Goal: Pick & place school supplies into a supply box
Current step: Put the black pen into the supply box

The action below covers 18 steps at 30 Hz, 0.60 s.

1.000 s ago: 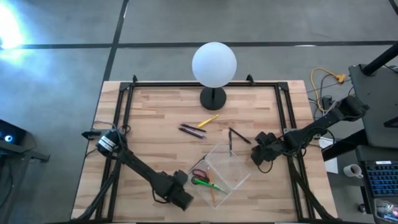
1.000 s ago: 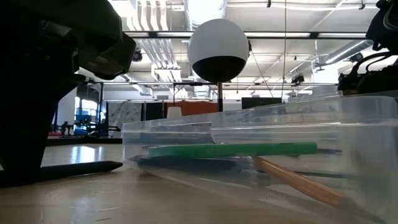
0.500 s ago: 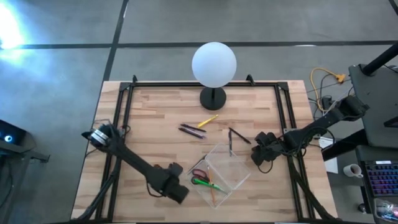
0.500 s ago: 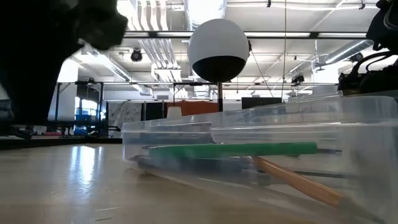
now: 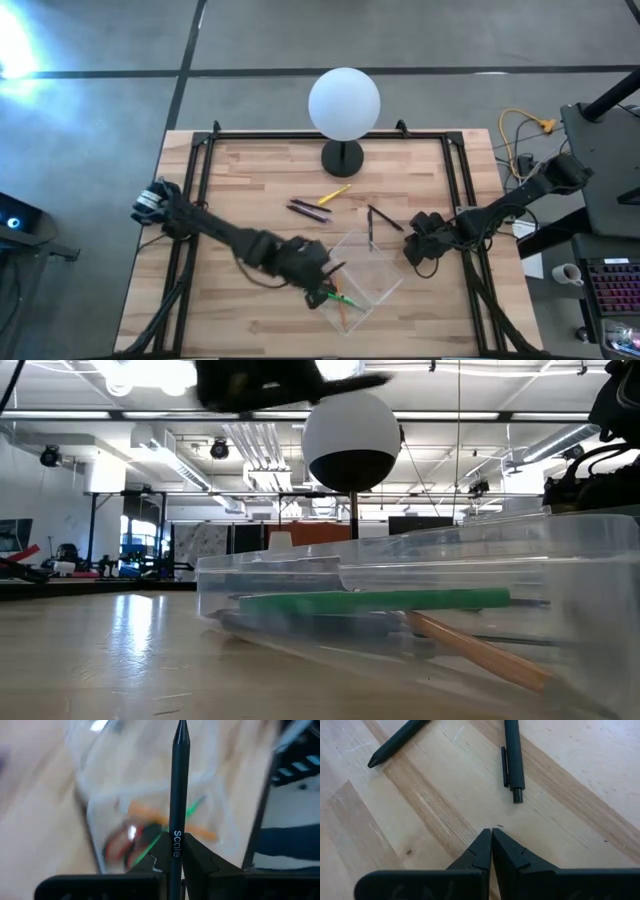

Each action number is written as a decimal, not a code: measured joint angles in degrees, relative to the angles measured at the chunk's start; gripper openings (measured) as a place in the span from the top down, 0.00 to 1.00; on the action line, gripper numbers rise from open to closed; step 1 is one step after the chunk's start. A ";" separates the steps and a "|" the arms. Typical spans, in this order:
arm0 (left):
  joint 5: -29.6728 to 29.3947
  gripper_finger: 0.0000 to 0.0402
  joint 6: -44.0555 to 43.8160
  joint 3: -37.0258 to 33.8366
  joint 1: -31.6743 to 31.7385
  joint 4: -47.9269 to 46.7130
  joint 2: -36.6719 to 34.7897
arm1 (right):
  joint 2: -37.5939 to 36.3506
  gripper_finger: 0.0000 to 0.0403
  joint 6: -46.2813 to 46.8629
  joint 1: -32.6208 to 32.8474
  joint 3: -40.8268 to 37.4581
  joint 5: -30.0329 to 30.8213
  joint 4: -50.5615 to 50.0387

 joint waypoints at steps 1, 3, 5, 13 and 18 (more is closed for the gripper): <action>0.86 0.98 4.49 1.69 0.93 -0.84 1.18 | 0.00 0.98 0.06 0.00 -0.02 0.00 0.00; 3.74 0.98 13.37 4.96 2.59 -3.07 3.92 | 0.00 0.98 0.23 0.00 -0.02 0.00 -0.10; 6.72 0.98 20.69 8.52 3.65 -5.27 6.82 | -0.02 0.98 0.21 -0.01 -0.02 -0.25 -0.20; 11.21 0.98 43.46 24.01 4.43 -15.37 19.59 | -0.13 0.98 0.37 -0.04 0.07 -0.99 -1.32; 14.70 0.98 49.44 31.55 3.91 -19.72 26.19 | -0.13 0.98 0.21 -0.02 0.07 -1.05 -1.55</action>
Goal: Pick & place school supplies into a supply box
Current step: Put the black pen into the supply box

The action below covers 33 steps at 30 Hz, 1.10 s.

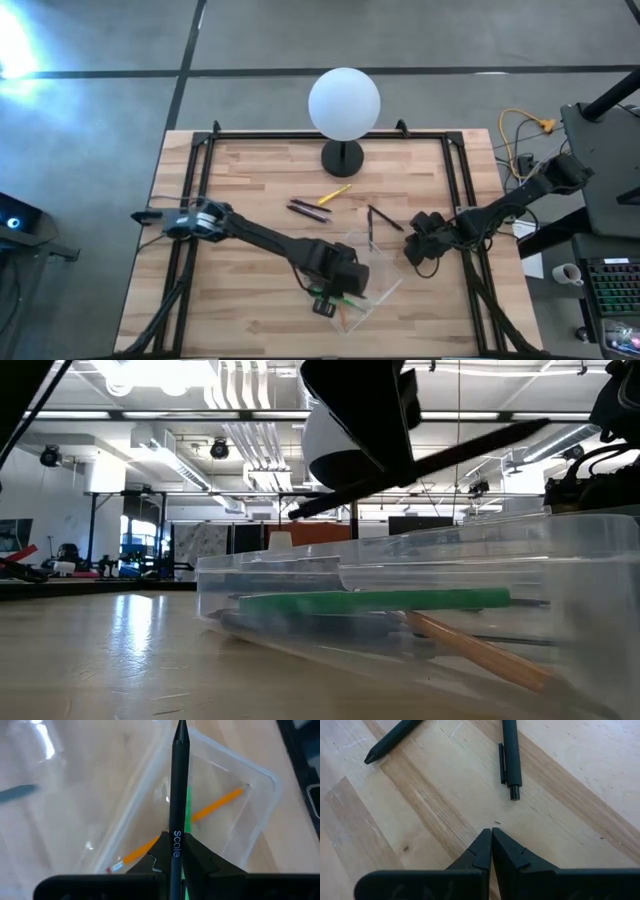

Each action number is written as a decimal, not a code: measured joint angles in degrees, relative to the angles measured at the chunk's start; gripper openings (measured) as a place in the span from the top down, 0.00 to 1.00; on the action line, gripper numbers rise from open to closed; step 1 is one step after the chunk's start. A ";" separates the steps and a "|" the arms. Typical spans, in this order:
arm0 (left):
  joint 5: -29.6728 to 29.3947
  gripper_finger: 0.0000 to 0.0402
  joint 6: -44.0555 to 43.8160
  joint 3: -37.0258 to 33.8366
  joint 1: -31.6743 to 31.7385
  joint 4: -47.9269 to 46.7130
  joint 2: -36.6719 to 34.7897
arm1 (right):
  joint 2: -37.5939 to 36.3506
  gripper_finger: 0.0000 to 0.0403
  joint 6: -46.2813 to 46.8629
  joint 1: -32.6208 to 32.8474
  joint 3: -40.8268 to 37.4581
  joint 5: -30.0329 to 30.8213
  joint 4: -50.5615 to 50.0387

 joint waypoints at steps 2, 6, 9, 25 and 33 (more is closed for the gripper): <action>0.32 0.98 1.65 1.23 -0.41 -0.63 1.51 | 0.02 0.98 -0.17 0.00 0.00 -0.04 -0.10; 1.55 0.97 4.22 1.57 -0.65 -0.57 2.98 | 0.00 0.98 -0.24 0.02 0.02 -0.17 -0.57; 1.53 0.97 4.52 -0.23 -0.69 0.36 2.98 | 0.00 0.98 -0.97 0.02 0.02 -0.21 -0.67; 1.36 0.75 -7.65 -3.28 -0.56 2.56 2.52 | 0.04 0.98 -15.77 -0.23 4.19 -1.04 -2.49; 0.69 0.64 -9.51 3.58 -0.53 1.72 2.23 | 0.37 0.93 -18.81 -5.33 11.97 2.63 -11.60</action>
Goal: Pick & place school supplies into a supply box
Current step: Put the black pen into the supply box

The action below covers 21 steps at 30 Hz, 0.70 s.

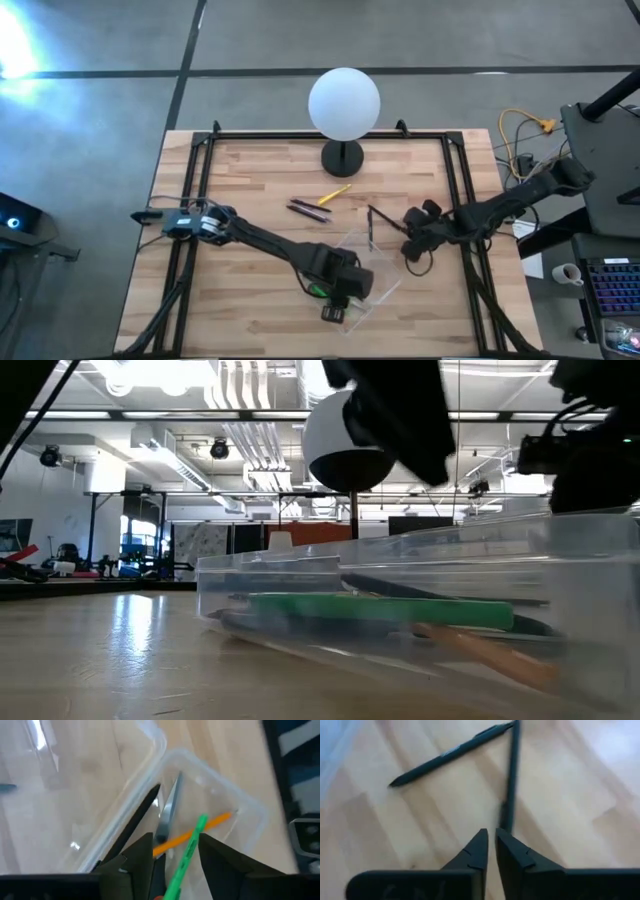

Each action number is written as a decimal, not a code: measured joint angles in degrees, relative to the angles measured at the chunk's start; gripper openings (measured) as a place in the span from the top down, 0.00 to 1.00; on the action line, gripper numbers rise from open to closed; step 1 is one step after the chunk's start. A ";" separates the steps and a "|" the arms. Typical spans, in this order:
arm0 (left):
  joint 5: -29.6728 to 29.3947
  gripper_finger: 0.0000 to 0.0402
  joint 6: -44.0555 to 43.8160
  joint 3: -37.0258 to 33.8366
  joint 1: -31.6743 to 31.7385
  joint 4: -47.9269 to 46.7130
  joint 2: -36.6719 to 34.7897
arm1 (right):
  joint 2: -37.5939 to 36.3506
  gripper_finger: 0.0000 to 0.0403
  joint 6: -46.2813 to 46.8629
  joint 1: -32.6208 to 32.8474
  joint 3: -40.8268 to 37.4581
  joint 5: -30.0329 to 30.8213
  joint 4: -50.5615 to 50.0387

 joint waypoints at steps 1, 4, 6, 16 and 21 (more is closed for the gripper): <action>0.00 0.64 -0.59 0.81 0.02 -0.27 -0.07 | 0.38 0.90 -0.91 -1.35 0.51 -0.15 -0.24; 0.28 0.64 -2.88 2.72 0.06 -1.53 -0.12 | 2.54 0.81 -3.46 -6.07 1.63 -3.63 0.12; 0.68 0.64 -4.39 3.18 -0.15 -2.47 -0.12 | 5.21 0.75 -5.07 -9.23 2.04 -6.59 0.16; 4.11 0.64 -17.30 3.60 -0.26 -3.60 -1.44 | 20.32 0.57 -15.61 -15.22 8.00 -8.45 4.77; 3.63 0.64 -22.23 4.31 -0.27 -3.45 -2.51 | 26.86 0.59 -16.92 -15.46 10.07 -8.51 7.39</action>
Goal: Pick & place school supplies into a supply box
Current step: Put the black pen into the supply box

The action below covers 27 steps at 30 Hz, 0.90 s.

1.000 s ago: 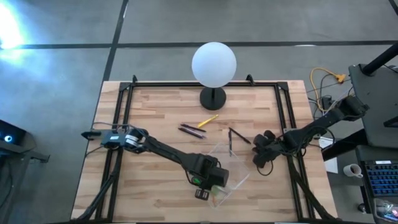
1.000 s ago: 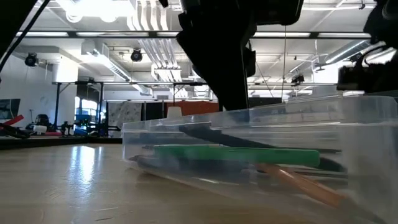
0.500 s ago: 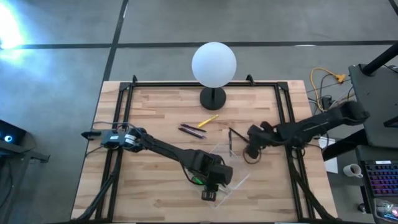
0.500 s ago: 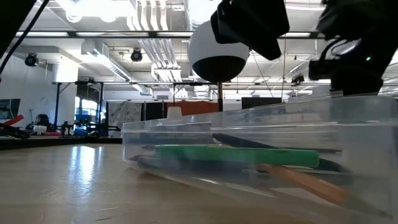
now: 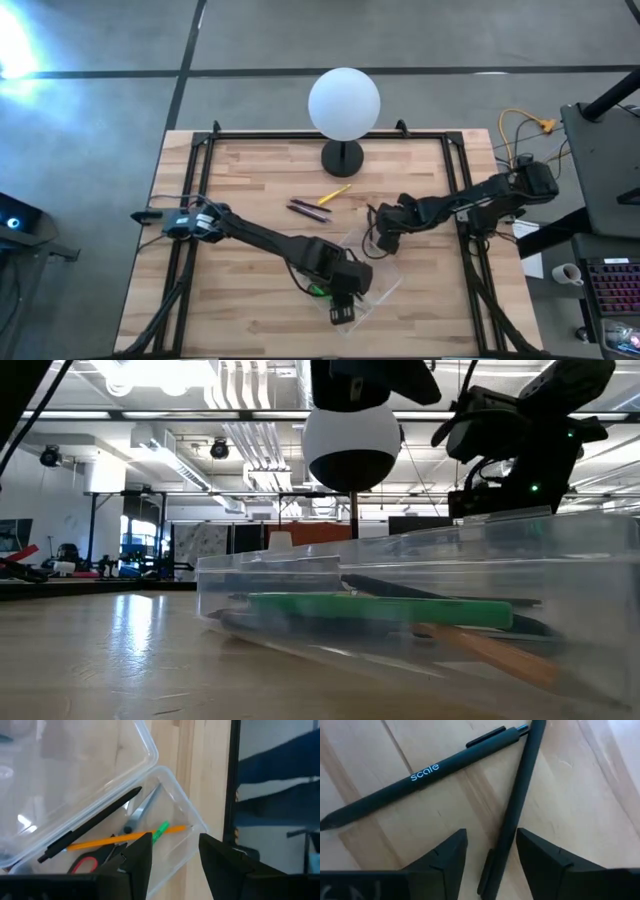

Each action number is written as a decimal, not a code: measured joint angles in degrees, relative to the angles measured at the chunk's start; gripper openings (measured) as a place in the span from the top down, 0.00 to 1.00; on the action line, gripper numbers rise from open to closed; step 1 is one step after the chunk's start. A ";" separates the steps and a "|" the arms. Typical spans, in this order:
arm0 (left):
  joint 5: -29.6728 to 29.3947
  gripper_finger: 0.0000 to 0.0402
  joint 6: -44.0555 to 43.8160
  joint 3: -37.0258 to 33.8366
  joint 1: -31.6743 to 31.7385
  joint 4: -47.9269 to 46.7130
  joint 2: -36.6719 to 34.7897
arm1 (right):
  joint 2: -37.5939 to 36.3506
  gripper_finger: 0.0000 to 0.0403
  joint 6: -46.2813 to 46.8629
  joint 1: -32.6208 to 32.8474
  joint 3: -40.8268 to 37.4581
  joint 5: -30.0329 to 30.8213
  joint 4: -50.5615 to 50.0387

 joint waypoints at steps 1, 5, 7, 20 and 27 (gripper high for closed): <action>-0.27 0.64 -1.16 0.00 0.00 0.11 -0.16 | 1.02 0.60 -0.03 -0.21 0.05 -0.03 0.14; -0.78 0.64 -3.73 0.02 -0.02 -0.13 -0.86 | 3.16 0.69 -1.02 -0.85 0.16 -0.67 0.52; -0.92 0.64 -4.10 0.02 -0.02 -0.16 -1.05 | 3.15 0.74 -1.66 -1.15 0.13 -0.98 0.82; -1.70 0.64 -4.11 0.02 0.00 -0.07 -1.23 | 1.13 0.96 -2.87 -1.93 -0.27 1.57 0.30; -2.22 0.64 -4.14 0.02 0.02 -0.07 -1.23 | -3.47 0.96 -3.03 -1.90 -0.94 1.41 -3.18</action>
